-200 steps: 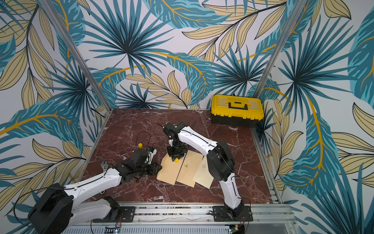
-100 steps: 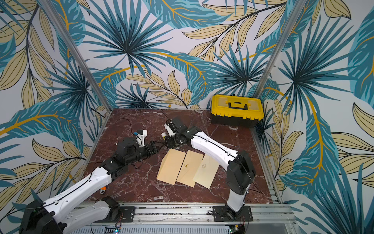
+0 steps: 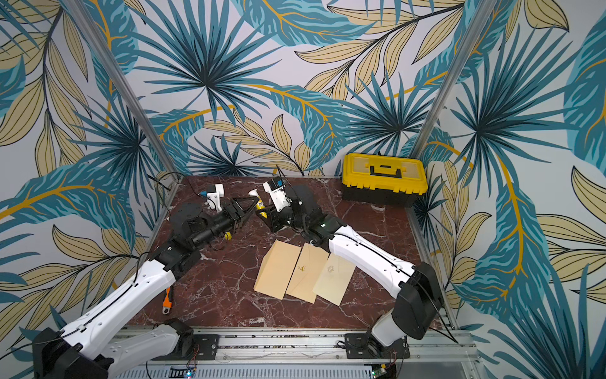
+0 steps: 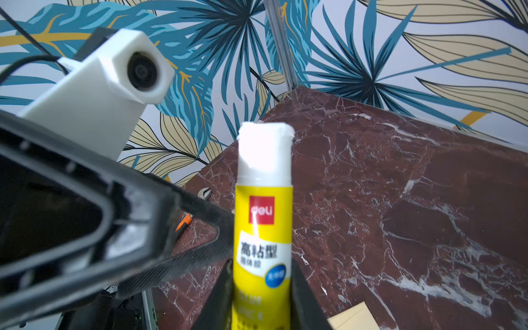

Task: Seal the envelope with a glue stick
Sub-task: Adjust the glue stick.

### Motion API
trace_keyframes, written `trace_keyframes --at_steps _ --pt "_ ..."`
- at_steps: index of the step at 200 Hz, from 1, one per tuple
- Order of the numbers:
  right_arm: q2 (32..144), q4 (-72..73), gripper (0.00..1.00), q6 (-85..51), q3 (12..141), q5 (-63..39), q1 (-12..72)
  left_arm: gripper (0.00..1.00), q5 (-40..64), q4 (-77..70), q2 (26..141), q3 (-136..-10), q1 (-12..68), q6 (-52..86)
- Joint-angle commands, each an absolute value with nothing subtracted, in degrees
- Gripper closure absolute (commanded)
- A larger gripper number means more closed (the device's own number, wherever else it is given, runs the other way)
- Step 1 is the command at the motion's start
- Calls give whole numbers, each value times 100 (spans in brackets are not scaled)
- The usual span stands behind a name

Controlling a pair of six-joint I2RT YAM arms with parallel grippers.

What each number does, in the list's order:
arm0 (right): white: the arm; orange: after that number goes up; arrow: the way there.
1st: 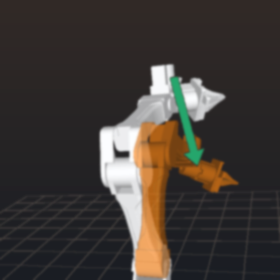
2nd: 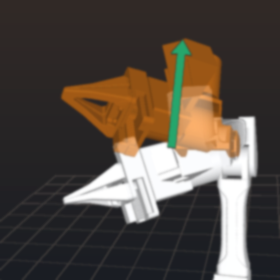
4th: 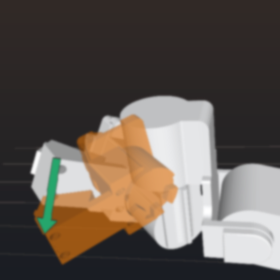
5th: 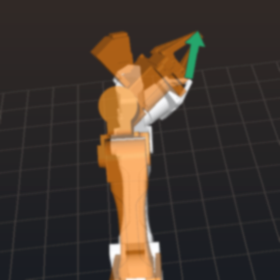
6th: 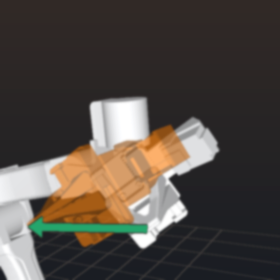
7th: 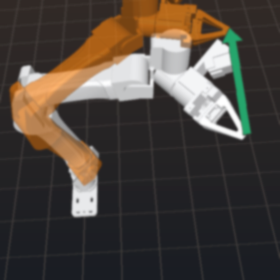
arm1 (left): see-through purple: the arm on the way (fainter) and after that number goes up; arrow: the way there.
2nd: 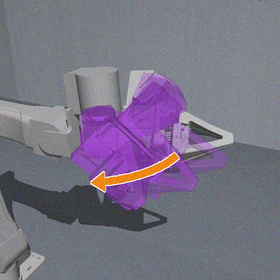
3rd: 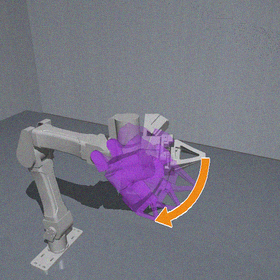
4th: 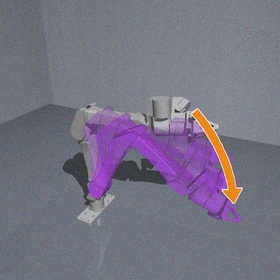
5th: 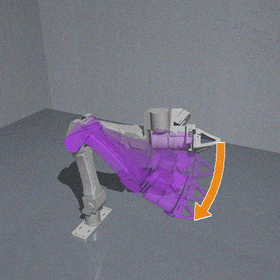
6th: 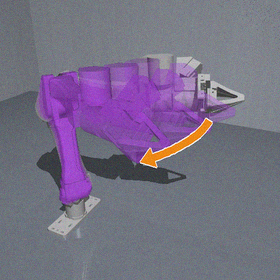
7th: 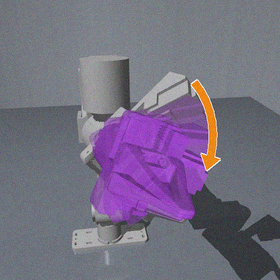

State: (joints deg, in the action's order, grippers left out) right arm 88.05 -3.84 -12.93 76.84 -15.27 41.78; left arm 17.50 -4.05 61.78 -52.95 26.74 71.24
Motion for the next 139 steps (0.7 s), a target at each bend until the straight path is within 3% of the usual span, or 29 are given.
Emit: trace_keyframes --at_steps 1,93,139 --pt "8712 -4 100 -1092 7558 -1867 4244 47 1806 -325 6217 -5445 2659 6961" --pt "8563 -99 100 -694 7574 -1990 4308 51 1372 533 6260 -5696 2712 6472" --pt "8448 -64 100 -540 7461 -1748 4346 67 1386 221 6239 -5655 2710 6531"
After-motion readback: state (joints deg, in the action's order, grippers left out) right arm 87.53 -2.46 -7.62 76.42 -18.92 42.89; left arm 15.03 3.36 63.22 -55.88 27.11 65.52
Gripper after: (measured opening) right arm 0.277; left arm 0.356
